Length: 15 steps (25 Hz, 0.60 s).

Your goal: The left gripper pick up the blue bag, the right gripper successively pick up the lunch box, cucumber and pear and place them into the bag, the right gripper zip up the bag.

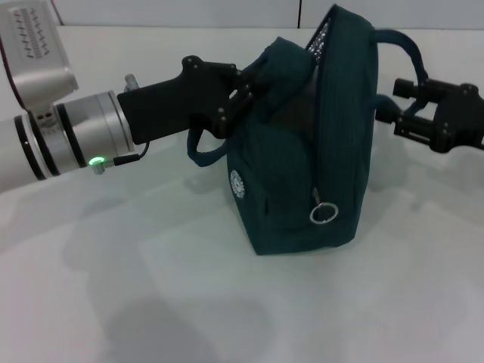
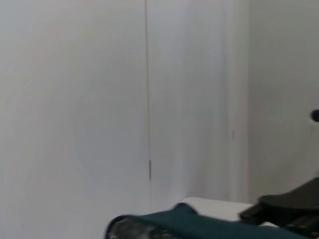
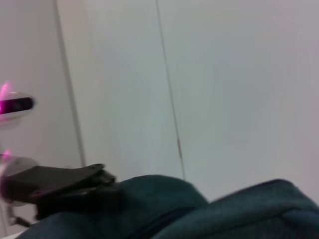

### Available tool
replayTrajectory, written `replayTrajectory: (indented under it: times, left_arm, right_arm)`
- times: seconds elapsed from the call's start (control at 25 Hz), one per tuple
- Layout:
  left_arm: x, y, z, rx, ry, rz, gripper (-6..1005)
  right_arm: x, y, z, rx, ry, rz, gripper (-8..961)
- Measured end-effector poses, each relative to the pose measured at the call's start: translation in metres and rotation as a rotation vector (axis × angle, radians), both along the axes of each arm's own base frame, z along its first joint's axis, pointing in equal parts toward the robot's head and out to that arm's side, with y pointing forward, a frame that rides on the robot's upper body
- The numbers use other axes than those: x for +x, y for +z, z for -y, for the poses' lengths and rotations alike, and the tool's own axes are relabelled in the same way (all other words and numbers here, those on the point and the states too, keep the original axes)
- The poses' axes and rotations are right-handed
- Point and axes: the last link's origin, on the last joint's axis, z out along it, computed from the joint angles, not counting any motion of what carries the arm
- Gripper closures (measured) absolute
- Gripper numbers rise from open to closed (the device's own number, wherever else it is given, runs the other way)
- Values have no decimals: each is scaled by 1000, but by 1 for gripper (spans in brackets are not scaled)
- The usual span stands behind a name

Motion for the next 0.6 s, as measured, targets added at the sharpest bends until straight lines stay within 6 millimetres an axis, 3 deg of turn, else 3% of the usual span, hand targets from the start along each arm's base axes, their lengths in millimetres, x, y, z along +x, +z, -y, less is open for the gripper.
replayTrajectory:
  times: [0.36,0.6]
  left_arm:
    - [1,-2,10,7,-64,18,944]
    - [-1,0,8,36,-34,58,943]
  right_arm:
    - [-18,4,-29,95,15,24,402]
    - [-18,5,-18,68,46,0,401]
